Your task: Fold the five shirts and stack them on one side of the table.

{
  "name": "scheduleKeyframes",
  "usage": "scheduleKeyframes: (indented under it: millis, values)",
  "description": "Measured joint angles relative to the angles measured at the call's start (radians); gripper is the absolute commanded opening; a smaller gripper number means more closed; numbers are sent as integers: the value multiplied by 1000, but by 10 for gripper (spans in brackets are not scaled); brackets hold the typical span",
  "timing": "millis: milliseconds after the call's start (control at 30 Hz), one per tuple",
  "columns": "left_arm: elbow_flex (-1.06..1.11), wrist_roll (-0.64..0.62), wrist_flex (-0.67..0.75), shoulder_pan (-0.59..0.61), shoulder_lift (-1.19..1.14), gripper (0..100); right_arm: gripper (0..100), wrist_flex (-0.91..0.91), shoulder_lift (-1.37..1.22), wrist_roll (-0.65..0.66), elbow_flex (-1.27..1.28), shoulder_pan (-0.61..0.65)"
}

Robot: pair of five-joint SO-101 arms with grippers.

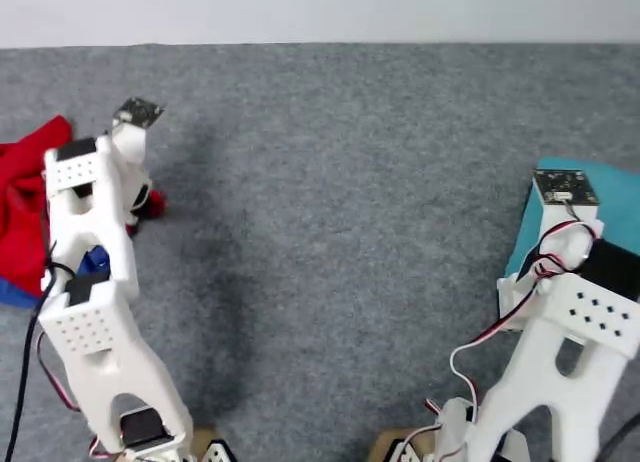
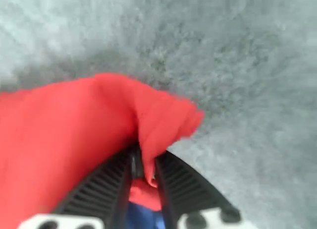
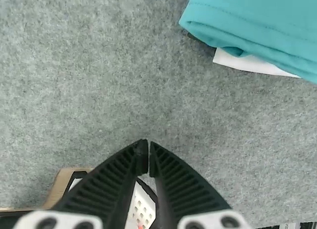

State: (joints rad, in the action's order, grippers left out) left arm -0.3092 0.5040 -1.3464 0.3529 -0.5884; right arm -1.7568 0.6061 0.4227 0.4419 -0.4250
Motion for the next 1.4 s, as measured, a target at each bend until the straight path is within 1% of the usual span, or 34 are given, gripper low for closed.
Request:
scheduleKeyframes:
  millis: [133,267,467,667,733,800,900,1000,1133,1233,1400]
  values:
    - [-40,-6,-84,-78,120,5,9,0,0,0,0,0]
    - [-44,-78,-130,-170,253,5,9,0,0,0,0,0]
    - [-44,-186,-180,-393,423,5,9,0,0,0,0,0]
    - [-44,-270,-215,-608,448,6,9,0,0,0,0,0]
    - [-44,-292,-216,-660,448,27,9,0,0,0,0,0]
    - [-44,-308,-216,-681,448,92,9,0,0,0,0,0]
    - [-46,-336,-244,-675,448,179,9,0,0,0,0,0]
    - [-69,-371,-295,-647,448,190,9,0,0,0,0,0]
    - [-114,-370,-365,-577,448,190,9,0,0,0,0,0]
    - [-120,-347,-373,-491,431,192,9,0,0,0,0,0]
    - [-121,-287,-364,-302,351,192,9,0,0,0,0,0]
